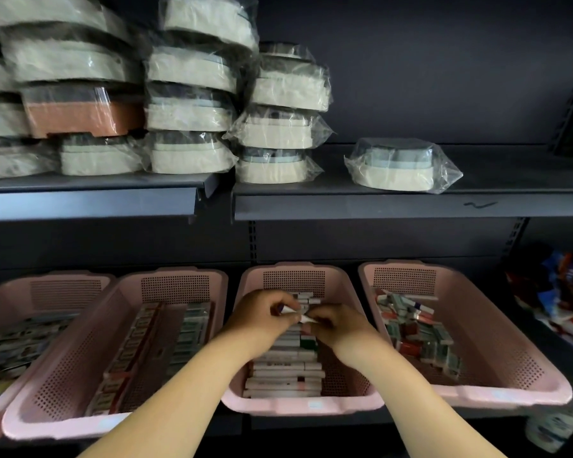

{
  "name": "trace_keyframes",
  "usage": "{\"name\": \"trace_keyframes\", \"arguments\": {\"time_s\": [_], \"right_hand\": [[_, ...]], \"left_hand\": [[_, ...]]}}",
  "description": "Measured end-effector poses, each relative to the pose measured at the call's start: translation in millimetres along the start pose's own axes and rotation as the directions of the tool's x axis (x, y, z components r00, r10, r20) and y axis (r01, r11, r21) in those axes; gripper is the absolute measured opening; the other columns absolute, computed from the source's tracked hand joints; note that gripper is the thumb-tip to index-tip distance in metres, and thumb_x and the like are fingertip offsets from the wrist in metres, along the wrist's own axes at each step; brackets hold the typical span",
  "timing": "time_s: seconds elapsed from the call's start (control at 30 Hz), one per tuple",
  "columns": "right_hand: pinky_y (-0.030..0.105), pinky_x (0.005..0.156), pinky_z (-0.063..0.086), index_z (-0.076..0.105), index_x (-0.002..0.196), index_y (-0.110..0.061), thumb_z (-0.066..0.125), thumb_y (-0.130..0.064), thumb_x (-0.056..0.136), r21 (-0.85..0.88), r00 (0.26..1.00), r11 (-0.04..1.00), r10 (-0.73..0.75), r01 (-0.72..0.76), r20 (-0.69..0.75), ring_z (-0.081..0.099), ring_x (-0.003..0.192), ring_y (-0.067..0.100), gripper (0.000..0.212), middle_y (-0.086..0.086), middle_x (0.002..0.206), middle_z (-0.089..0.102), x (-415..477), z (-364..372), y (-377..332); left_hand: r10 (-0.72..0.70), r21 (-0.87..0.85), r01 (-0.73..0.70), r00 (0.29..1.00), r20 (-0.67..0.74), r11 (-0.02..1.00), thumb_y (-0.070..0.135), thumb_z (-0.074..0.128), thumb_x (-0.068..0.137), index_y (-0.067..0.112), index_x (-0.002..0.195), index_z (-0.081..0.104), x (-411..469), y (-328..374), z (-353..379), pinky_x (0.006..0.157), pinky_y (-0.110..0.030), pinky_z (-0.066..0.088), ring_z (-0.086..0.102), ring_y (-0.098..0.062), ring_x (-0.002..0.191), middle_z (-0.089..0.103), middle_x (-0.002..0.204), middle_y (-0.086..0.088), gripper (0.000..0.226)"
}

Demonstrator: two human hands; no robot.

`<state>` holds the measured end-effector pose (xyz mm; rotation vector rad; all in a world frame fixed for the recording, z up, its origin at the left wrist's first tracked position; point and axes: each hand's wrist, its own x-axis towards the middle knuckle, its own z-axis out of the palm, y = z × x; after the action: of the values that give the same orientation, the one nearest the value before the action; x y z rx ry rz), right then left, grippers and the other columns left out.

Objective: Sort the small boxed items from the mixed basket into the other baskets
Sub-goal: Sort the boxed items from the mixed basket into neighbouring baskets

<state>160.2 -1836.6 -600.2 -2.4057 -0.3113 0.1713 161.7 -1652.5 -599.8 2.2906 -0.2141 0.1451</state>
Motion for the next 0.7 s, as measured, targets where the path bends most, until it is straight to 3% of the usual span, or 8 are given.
{"name": "trace_keyframes", "arguments": {"time_s": [0.1,0.17,0.23,0.4,0.5,0.57,0.7], "right_hand": [[0.019,0.076,0.046,0.068,0.100,-0.040,0.066,-0.041,0.094,-0.009,0.999,1.000,-0.006,0.005,-0.048,0.060,0.090,0.000,0.006,-0.019,0.098,0.067,1,-4,3],[0.013,0.073,0.042,0.066,0.099,-0.042,0.066,-0.033,0.094,0.013,0.996,1.000,0.000,0.001,-0.093,0.058,0.090,-0.004,0.010,-0.023,0.100,0.065,1,-6,9],[0.011,0.073,0.040,0.066,0.096,-0.043,0.064,-0.027,0.095,0.018,0.990,1.000,0.003,-0.001,-0.144,0.059,0.093,-0.003,0.016,-0.024,0.101,0.065,1,-9,17],[0.002,0.065,0.038,0.070,0.094,-0.033,0.064,-0.019,0.094,0.080,0.973,0.997,0.021,-0.003,-0.230,0.060,0.086,-0.003,0.015,-0.023,0.091,0.067,-2,-20,35],[0.006,0.067,0.040,0.071,0.084,-0.033,0.061,-0.011,0.090,0.076,0.960,0.997,0.013,0.009,-0.281,0.061,0.081,-0.005,0.025,-0.023,0.085,0.068,-4,-32,47],[0.006,0.066,0.041,0.071,0.081,-0.034,0.061,-0.008,0.087,0.080,0.954,0.997,0.013,0.011,-0.299,0.061,0.078,-0.008,0.028,-0.023,0.084,0.067,-5,-40,55],[0.004,0.055,0.042,0.074,0.086,-0.029,0.060,-0.013,0.092,0.108,0.948,0.994,0.067,-0.034,-0.312,0.066,0.079,0.004,0.022,-0.017,0.088,0.071,-6,-60,73]], "left_hand": [[0.031,0.143,-0.035,0.999,0.028,0.989,0.034,0.076,0.093,0.045,0.088,0.071,-1,-7,-4,0.073,-0.019,0.046,0.062,-0.001,0.091,0.069,0.096,0.021,0.013],[0.048,0.306,-0.069,0.996,0.076,0.949,0.038,0.073,0.094,0.043,0.100,0.073,-2,-15,-10,0.081,-0.023,0.052,0.064,-0.002,0.095,0.070,0.104,0.021,0.008],[0.056,0.455,-0.110,0.990,0.131,0.884,0.042,0.069,0.096,0.041,0.112,0.074,-2,-24,-13,0.090,-0.030,0.054,0.065,-0.007,0.102,0.071,0.112,0.018,0.016],[-0.016,0.650,-0.145,0.972,0.235,0.746,0.045,0.064,0.096,0.041,0.124,0.070,-3,-45,-8,0.099,-0.034,0.047,0.061,-0.014,0.112,0.069,0.122,0.012,0.029],[0.019,0.653,-0.159,0.976,0.217,0.741,0.046,0.063,0.096,0.040,0.125,0.069,2,-46,-8,0.095,-0.031,0.044,0.061,-0.014,0.115,0.068,0.123,0.013,0.030],[0.086,0.681,-0.205,0.975,0.204,0.703,0.047,0.060,0.096,0.039,0.126,0.069,8,-39,-7,0.100,-0.036,0.043,0.061,-0.016,0.118,0.068,0.126,0.012,0.032],[0.150,0.629,-0.257,0.964,0.219,0.734,0.050,0.060,0.096,0.036,0.124,0.070,20,-20,5,0.105,-0.036,0.045,0.061,-0.016,0.118,0.069,0.127,0.011,0.033]]}}
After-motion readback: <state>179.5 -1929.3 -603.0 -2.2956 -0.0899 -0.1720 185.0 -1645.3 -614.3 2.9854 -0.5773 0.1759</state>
